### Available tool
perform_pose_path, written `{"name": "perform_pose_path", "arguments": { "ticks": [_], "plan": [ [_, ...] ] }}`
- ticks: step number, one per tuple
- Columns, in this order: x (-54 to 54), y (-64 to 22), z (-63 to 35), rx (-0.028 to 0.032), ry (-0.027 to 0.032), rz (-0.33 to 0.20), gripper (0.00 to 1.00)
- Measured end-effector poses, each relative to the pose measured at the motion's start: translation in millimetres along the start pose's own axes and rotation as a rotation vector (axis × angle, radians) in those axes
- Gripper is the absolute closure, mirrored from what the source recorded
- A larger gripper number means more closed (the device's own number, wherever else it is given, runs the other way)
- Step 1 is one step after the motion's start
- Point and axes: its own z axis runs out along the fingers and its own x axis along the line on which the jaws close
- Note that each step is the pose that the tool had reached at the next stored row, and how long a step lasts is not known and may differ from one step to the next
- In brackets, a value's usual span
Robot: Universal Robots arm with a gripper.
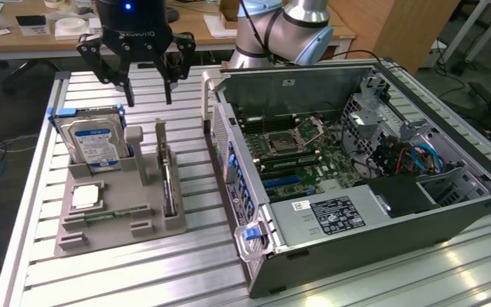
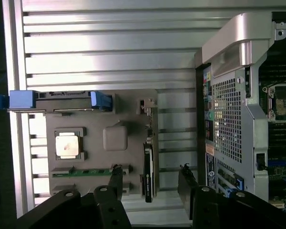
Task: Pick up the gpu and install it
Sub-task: 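Pick up the gpu and move the gpu toward the slot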
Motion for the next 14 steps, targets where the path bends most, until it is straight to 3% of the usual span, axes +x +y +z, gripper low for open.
{"name": "perform_pose_path", "arguments": {
  "ticks": [5,8,14],
  "plan": [
    [-0.1,-4.4,5.0,0.0005,0.0119,-0.021,0.41],
    [-0.4,-10.0,6.2,0.0002,0.0123,-0.026,0.41],
    [-0.4,-11.9,9.3,0.0005,0.0137,-0.058,0.41]
  ]
}}
